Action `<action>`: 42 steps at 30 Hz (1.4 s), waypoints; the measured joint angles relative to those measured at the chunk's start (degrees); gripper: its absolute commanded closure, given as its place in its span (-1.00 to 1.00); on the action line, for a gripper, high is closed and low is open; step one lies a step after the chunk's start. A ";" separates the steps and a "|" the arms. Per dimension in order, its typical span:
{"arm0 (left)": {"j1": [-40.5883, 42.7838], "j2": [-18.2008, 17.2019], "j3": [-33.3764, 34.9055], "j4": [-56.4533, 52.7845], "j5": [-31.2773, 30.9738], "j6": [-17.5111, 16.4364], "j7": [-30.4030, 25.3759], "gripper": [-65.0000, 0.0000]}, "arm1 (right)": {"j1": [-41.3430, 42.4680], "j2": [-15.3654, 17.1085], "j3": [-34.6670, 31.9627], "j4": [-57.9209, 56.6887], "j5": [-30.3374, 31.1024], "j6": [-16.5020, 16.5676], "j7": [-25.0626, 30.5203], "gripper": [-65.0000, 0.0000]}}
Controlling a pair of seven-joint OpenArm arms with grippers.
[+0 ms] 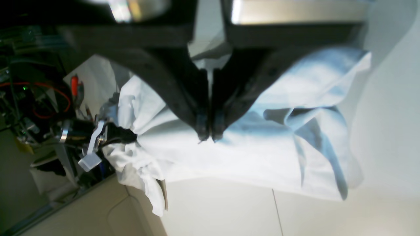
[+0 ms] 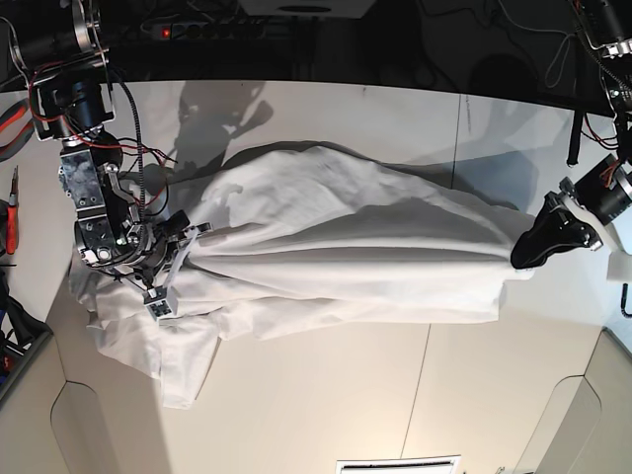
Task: Layout the t-shirt on the table in an organized manner, then fold the t-shirt properly
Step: 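Hold the shirt with both grippers and lift the right gripper slightly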
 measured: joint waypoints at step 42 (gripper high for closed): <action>9.42 0.02 -0.02 0.02 14.16 0.02 -6.01 0.18 | -33.88 0.44 17.14 41.97 -1.99 -0.15 -5.14 0.12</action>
